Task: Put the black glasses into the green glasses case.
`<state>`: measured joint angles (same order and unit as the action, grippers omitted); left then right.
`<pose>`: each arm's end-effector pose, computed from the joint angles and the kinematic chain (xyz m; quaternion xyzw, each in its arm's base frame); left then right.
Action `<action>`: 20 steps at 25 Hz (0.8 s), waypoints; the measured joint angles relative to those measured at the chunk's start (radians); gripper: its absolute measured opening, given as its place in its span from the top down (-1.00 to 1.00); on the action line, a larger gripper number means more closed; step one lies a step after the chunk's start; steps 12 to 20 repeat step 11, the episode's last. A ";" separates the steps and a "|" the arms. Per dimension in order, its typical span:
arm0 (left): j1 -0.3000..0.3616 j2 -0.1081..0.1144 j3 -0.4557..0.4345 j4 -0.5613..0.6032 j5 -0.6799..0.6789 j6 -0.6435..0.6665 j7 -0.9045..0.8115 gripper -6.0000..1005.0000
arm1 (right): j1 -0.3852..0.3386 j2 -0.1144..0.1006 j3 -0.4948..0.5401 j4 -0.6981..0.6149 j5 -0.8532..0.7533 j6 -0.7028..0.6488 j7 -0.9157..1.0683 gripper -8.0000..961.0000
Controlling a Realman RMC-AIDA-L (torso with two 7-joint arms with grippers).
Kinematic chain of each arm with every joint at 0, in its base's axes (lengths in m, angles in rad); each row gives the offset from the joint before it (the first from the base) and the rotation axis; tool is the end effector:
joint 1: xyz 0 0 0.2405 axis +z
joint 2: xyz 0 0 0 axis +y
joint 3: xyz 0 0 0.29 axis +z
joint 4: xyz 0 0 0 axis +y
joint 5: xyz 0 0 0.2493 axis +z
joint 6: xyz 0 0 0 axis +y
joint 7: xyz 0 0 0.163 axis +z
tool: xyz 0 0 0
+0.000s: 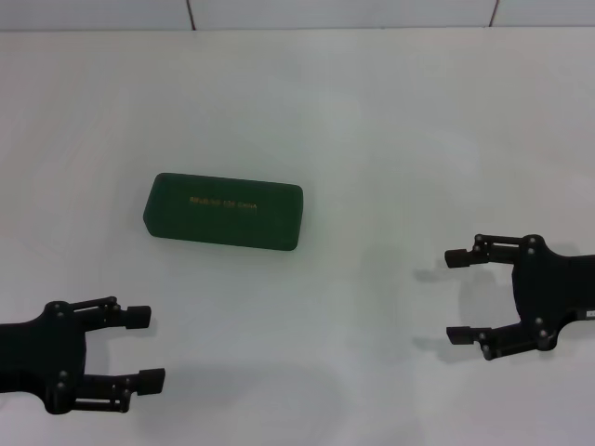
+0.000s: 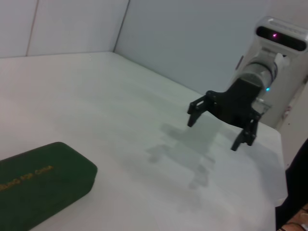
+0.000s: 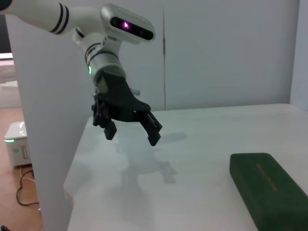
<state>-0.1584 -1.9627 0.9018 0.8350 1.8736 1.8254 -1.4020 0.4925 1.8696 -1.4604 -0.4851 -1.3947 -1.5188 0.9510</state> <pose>-0.3783 0.2525 0.0243 -0.9434 -0.2500 -0.2094 0.0610 0.3112 0.3511 -0.0450 -0.9758 0.0098 0.2125 0.0506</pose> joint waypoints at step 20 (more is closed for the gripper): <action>-0.010 0.002 -0.001 -0.002 0.024 0.009 -0.009 -0.74 | 0.001 0.005 0.035 -0.007 -0.030 0.003 0.000 -0.81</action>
